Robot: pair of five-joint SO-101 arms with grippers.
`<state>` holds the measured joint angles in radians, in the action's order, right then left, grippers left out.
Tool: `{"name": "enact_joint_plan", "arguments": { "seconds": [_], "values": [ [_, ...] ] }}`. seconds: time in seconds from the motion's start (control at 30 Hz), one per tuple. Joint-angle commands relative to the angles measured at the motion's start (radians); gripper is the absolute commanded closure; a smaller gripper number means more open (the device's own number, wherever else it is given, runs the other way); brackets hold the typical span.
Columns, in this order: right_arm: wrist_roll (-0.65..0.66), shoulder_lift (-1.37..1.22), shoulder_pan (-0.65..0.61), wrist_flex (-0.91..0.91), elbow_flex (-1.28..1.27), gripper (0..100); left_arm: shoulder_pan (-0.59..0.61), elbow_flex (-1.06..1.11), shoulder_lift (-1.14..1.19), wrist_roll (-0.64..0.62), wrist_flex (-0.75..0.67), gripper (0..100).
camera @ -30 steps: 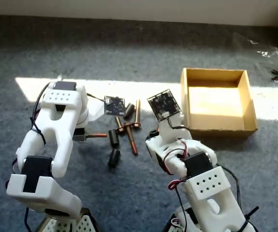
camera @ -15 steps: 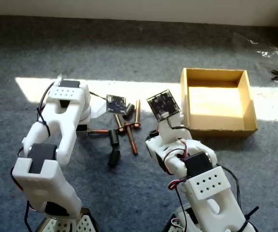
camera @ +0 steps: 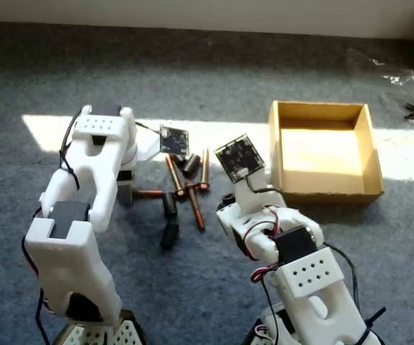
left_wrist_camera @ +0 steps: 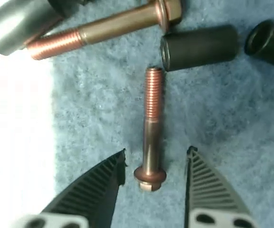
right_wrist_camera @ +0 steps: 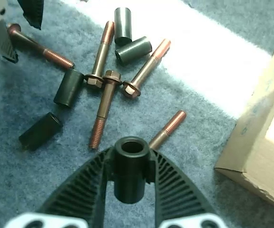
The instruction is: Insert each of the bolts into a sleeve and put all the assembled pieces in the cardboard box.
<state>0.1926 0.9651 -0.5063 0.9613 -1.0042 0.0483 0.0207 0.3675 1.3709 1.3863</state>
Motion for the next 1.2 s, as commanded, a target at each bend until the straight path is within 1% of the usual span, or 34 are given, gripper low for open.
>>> {"name": "enact_joint_plan", "arguments": {
  "seconds": [0.0,0.03,0.1,0.2,0.27,0.33,0.37,0.5,0.57,0.63,0.7,0.8,0.97,1.17],
  "values": [
    [0.012,0.016,0.012,-0.024,-0.002,99.4,-0.001,-0.154,-0.013,0.413,0.135,80],
    [0.012,0.019,0.012,-0.028,-0.01,99.4,-0.002,-0.183,-0.013,0.408,0.166,80],
    [0.012,0.021,0.012,-0.061,-0.03,99.4,-0.005,-0.237,-0.012,0.327,0.226,80],
    [0.012,0.021,0.012,-0.087,-0.05,99.4,-0.024,-0.297,-0.01,0.127,0.253,80],
    [0.012,0.024,0.012,-0.085,-0.048,99.4,-0.042,-0.317,-0.013,-0.063,0.255,80],
    [0.012,0.024,0.012,-0.085,-0.048,99.4,-0.065,-0.32,-0.013,-0.31,0.255,80],
    [0.012,0.024,0.012,-0.085,-0.048,99.4,-0.077,-0.317,-0.012,-0.454,0.255,80],
    [0.012,0.024,0.012,-0.085,-0.048,99.4,-0.094,-0.315,-0.005,-1.076,0.255,80],
    [0.012,0.024,0.012,-0.085,-0.048,99.4,-0.096,-0.315,-0.005,-1.329,0.255,80],
    [0.012,0.024,0.012,-0.085,-0.048,99.4,-0.097,-0.315,-0.005,-1.519,0.255,80],
    [0.012,0.024,0.012,-0.085,-0.048,99.4,-0.097,-0.315,-0.005,-1.662,0.255,80],
    [0.012,0.024,0.012,-0.084,-0.048,99.4,-0.093,-0.314,-0.004,-1.823,0.255,80],
    [0.012,0.024,0.012,-0.084,-0.048,99.4,-0.093,-0.173,-0.004,-2.147,0.249,80],
    [0.012,0.024,0.012,-0.082,-0.048,99.4,-0.096,-0.105,-0.008,-2.378,0.256,80]
  ]
}}
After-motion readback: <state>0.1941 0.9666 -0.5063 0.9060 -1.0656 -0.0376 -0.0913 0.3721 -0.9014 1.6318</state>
